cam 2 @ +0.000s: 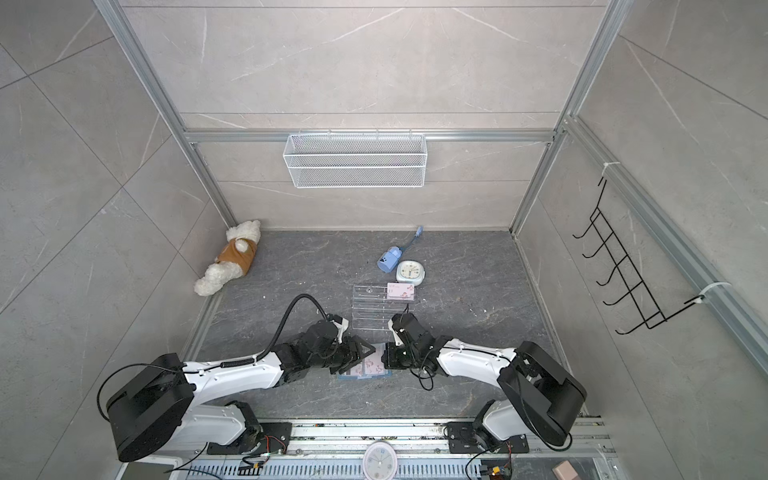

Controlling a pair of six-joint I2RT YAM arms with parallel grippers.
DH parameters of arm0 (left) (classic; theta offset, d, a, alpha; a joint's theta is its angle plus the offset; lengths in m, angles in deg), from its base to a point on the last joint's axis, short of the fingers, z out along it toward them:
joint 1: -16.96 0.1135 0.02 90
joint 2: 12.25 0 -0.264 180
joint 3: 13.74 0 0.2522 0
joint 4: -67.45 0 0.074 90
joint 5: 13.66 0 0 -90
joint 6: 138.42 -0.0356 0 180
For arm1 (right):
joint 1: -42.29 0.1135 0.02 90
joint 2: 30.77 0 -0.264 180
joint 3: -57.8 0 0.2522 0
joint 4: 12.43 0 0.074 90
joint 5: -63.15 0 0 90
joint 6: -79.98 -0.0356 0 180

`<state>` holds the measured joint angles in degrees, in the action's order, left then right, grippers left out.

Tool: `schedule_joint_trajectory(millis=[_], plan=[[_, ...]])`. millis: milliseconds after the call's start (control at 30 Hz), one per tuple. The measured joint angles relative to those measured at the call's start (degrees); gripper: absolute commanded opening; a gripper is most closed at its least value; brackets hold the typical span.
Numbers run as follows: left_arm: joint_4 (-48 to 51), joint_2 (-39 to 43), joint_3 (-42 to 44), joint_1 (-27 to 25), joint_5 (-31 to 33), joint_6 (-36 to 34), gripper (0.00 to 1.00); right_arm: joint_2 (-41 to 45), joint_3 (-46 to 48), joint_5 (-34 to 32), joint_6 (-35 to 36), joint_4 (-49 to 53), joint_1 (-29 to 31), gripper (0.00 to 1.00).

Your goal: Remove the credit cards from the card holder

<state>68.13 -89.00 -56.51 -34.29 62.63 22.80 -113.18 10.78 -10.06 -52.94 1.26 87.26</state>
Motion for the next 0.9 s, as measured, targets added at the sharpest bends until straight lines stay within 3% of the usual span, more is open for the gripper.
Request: schedule_joint_trajectory(millis=[467, 900], plan=[[-5.33, -3.26, 3.69, 0.00, 0.11, 3.98, 0.51, -2.78, 0.59, 0.24, -1.05, -2.51, 0.00, 0.06], [-19.41, -6.14, 10.10, -0.13, 2.03, 7.21, 0.40, -3.98, 0.81, 1.49, -1.07, -4.96, 0.00, 0.06]])
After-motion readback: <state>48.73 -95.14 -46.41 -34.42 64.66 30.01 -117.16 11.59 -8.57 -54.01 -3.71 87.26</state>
